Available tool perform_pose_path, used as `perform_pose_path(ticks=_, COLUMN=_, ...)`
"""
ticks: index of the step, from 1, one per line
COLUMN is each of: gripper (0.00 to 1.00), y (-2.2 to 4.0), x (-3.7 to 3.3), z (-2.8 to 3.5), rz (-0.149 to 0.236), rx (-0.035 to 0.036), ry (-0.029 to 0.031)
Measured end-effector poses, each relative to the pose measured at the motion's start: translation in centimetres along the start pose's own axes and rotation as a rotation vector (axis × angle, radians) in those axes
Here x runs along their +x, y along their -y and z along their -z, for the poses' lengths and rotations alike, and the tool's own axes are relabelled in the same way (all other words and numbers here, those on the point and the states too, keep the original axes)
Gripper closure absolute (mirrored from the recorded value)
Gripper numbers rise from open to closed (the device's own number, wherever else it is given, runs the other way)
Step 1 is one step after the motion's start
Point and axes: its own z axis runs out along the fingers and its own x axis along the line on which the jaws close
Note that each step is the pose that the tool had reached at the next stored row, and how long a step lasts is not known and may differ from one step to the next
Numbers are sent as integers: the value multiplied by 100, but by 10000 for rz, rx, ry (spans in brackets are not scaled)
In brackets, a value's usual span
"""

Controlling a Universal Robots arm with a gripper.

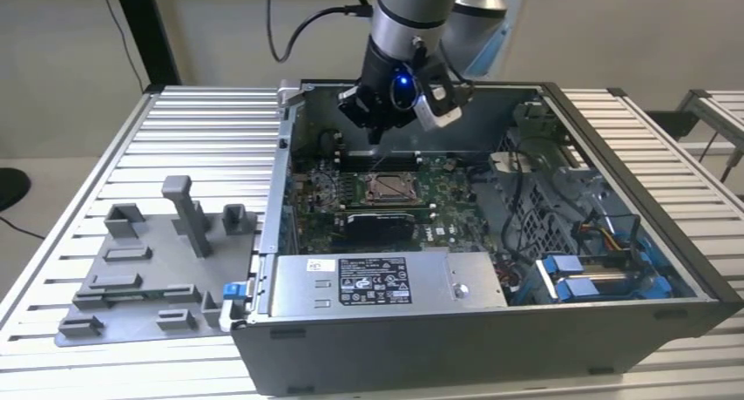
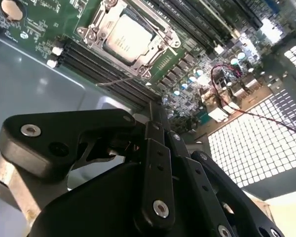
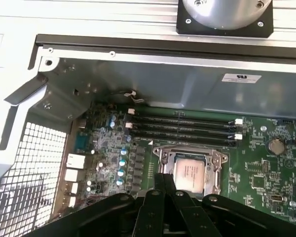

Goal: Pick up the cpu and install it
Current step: 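Install the first cpu locking lever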

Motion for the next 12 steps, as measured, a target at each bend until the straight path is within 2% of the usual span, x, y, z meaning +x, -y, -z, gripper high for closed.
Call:
perform_pose_path(ticks=4, gripper=100, y=-42, x=38, z=-92, rz=23, rx=-7, ry=56)
perform_pose_path(ticks=8, gripper=100, y=-65, x=80, z=-178, rz=65, rx=-49, ry=118)
perform_pose_path(ticks=10, gripper=100, y=-65, x=95, z=-215, rz=85, rx=-98, ry=127)
perform_pose_path(ticks=12, gripper=100, y=-60, x=105, z=-241, rz=109, rx=-189, ry=144)
